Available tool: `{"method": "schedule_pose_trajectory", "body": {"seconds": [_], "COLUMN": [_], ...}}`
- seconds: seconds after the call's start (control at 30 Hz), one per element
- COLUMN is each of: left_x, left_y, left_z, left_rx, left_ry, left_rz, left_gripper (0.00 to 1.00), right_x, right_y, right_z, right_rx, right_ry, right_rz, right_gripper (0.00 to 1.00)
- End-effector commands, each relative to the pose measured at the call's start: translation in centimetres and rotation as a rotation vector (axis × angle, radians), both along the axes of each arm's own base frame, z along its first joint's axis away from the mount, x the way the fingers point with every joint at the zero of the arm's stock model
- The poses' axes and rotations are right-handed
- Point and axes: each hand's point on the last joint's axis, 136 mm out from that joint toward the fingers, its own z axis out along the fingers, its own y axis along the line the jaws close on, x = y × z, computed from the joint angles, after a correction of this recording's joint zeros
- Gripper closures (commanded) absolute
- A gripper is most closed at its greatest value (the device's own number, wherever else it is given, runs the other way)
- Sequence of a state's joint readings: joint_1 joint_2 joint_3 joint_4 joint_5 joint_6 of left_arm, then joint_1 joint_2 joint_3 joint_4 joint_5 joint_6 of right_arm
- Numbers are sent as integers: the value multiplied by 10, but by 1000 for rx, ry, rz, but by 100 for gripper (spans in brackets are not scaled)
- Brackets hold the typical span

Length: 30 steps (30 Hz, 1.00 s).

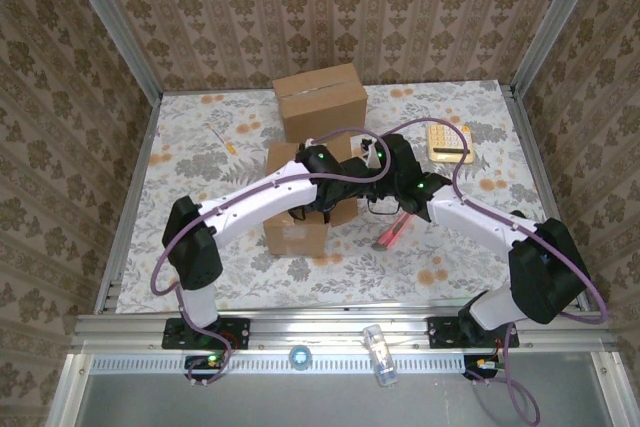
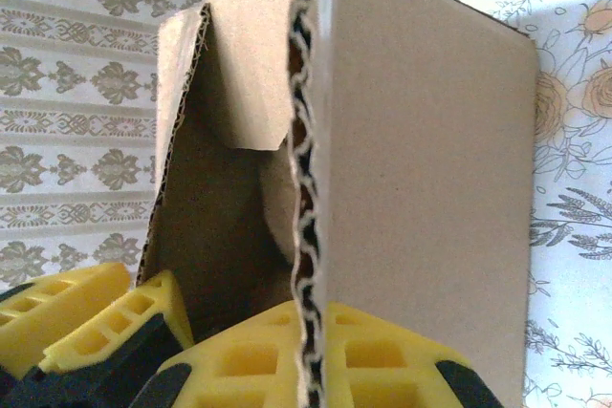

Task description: Unpack the express box

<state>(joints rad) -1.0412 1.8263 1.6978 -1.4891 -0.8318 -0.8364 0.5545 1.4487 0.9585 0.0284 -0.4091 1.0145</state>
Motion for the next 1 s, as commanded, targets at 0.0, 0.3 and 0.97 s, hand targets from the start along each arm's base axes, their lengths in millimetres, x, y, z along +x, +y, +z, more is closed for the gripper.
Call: {"method": "schedule_pose_trajectory", "body": {"seconds": [0.0, 0.3, 0.97], "left_x": [-3, -11, -34], "left_y": [25, 33, 43], "left_z": [21, 23, 17], "left_rx": [109, -31, -516], "left_ry": [-13, -9, 52], "left_rz": [4, -14, -113], "left_gripper": [82, 100, 100], "right_x": [1, 1, 1], "right_y": [-15, -26, -37], "right_z": [-3, -10, -28], "right_rx": [-29, -79, -156], "right_ry": [-10, -10, 14], "right_rz": [-45, -74, -104], "right_gripper": [100, 100, 100]}}
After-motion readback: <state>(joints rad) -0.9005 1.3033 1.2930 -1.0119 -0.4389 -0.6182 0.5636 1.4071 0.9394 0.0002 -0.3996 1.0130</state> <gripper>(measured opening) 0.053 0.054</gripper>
